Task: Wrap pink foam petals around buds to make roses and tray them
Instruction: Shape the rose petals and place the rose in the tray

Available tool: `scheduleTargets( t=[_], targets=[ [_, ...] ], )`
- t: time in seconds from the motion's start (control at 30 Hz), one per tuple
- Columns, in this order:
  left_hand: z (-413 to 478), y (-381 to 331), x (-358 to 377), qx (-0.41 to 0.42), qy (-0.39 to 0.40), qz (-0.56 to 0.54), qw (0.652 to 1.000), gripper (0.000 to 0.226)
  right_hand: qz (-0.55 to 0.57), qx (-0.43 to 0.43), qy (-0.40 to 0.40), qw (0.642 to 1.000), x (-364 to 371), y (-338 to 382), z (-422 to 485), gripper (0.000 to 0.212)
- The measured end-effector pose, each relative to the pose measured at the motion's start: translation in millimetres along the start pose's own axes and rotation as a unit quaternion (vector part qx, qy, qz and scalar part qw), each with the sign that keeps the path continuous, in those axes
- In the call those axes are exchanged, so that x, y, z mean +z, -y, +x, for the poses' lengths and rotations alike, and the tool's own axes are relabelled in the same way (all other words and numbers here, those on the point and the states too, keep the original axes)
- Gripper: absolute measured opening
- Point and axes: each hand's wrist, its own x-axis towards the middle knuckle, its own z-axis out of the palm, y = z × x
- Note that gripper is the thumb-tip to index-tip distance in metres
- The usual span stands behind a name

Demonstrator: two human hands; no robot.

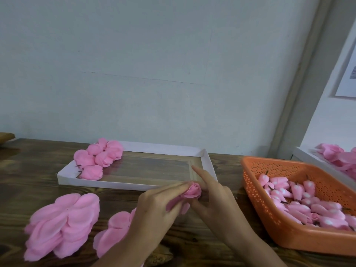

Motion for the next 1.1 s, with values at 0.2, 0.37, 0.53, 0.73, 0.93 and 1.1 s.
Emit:
scheduleTargets(
  t=[0.2,0.37,0.53,0.73,0.93,1.1],
  targets=[
    [0.5,0.4,-0.1,-0.152,-0.057,-0.154,0.975,0.048,0.111,-0.008,-0.034,0.993,-3.2,-5.2,5.2,0.046],
    [5.6,-3.5,-3.4,-0.214,-0.053,-0.267,0.938,0.03,0.144,-0.026,-0.057,0.988,-1.1,-13.0,6.1,0.031],
    [7.4,-6.0,-4.9,-0.221,-0.039,-0.298,0.928,0.024,0.126,-0.047,-0.072,0.988,-0.2,-19.6,6.4,0.033],
    [7.4,-6.6,-3.7,-0.223,-0.047,-0.298,0.927,0.023,0.151,-0.069,-0.079,0.983,0.8,-18.4,6.8,0.035],
    [7.2,-9.0,-5.8,-0.233,-0.047,-0.285,0.928,0.029,0.222,-0.045,-0.076,0.971,0.3,-16.7,8.1,0.059],
    [8.2,-10.5,-7.3,-0.221,-0.057,-0.28,0.932,0.022,0.246,-0.066,-0.056,0.965,0.3,-16.9,8.4,0.039]
  ],
)
